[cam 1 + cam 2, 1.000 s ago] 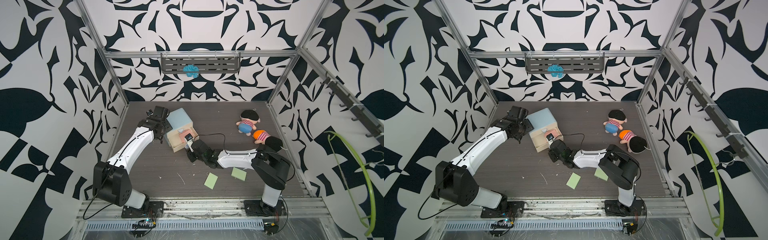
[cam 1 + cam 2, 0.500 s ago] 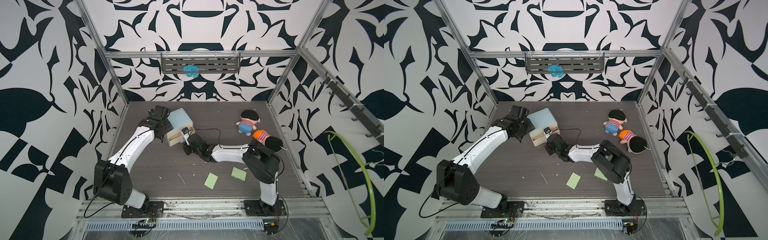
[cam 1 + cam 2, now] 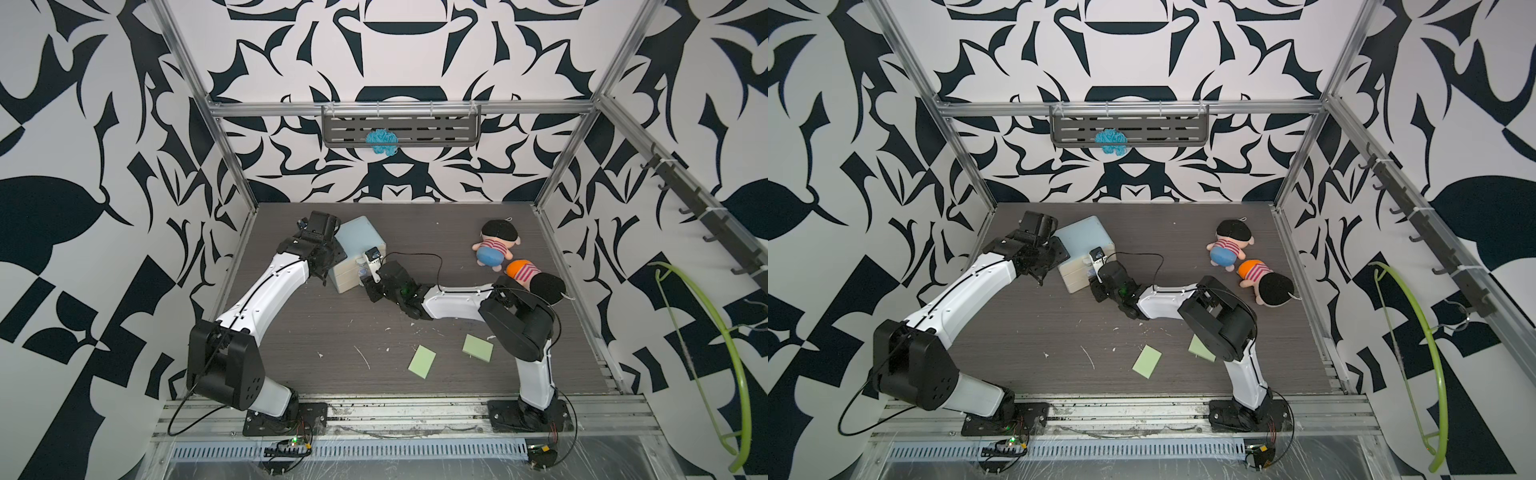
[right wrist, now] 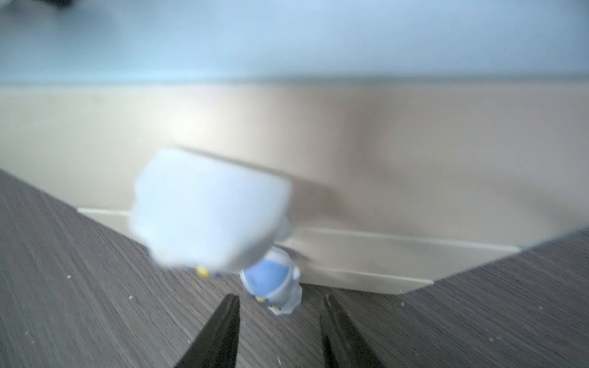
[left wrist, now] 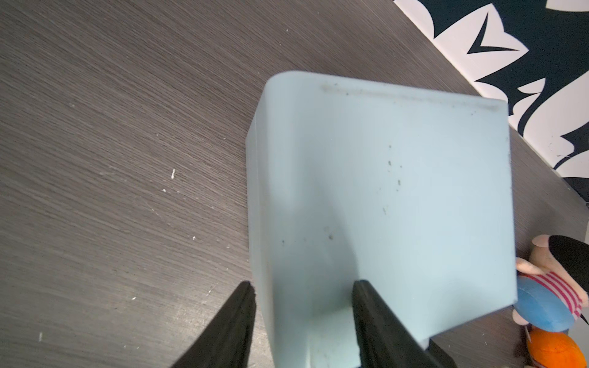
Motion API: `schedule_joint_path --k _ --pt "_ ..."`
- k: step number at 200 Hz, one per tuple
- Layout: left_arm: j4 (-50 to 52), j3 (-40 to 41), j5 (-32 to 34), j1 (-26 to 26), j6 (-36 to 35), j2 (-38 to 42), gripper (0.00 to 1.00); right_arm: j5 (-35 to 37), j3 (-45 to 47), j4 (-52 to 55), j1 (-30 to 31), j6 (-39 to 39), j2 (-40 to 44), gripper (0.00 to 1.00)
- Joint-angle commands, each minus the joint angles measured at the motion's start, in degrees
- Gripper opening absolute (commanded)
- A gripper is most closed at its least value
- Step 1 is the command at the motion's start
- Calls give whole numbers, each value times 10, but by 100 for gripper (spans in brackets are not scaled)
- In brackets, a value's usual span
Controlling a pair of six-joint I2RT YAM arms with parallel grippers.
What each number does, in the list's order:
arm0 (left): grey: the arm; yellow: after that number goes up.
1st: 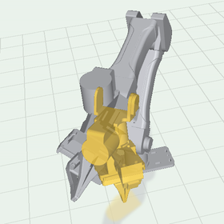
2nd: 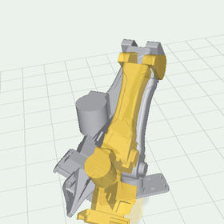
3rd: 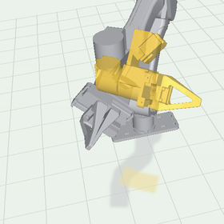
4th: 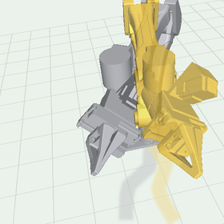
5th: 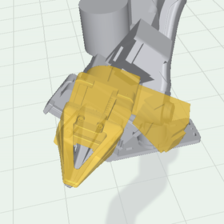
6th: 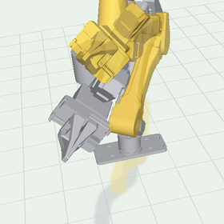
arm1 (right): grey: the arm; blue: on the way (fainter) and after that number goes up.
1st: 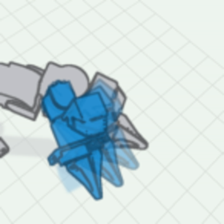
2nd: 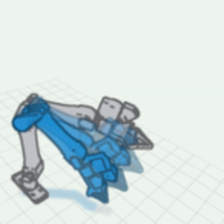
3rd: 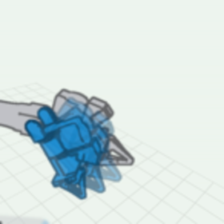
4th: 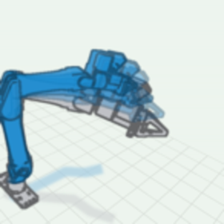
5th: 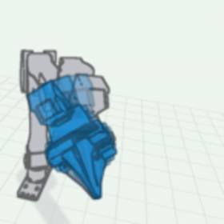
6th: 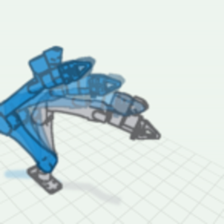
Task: Please put the sticky notes in the drawer by color
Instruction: Close the drawer in the storage box, then open the drawer in the storage box.
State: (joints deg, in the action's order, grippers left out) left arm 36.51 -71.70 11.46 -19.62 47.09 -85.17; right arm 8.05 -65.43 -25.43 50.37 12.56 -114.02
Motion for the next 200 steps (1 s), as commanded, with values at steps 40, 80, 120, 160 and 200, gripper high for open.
schedule_joint_path --k 40,80,120,160,200 --pt "43 23 -3 2 -9 -2 55 -39 15 -109 -18 75 -38 62" --pt "45 21 -6 2 -12 -5 55 -51 -9 -133 -19 88 -79 64" --pt "47 18 -9 2 -13 -4 55 -62 -19 -165 -20 106 -104 61" --pt "49 18 -12 2 -13 -4 55 -73 -18 -202 -27 114 -117 51" --pt "50 20 -16 2 -14 -6 55 -88 -11 -211 -28 101 -113 41"
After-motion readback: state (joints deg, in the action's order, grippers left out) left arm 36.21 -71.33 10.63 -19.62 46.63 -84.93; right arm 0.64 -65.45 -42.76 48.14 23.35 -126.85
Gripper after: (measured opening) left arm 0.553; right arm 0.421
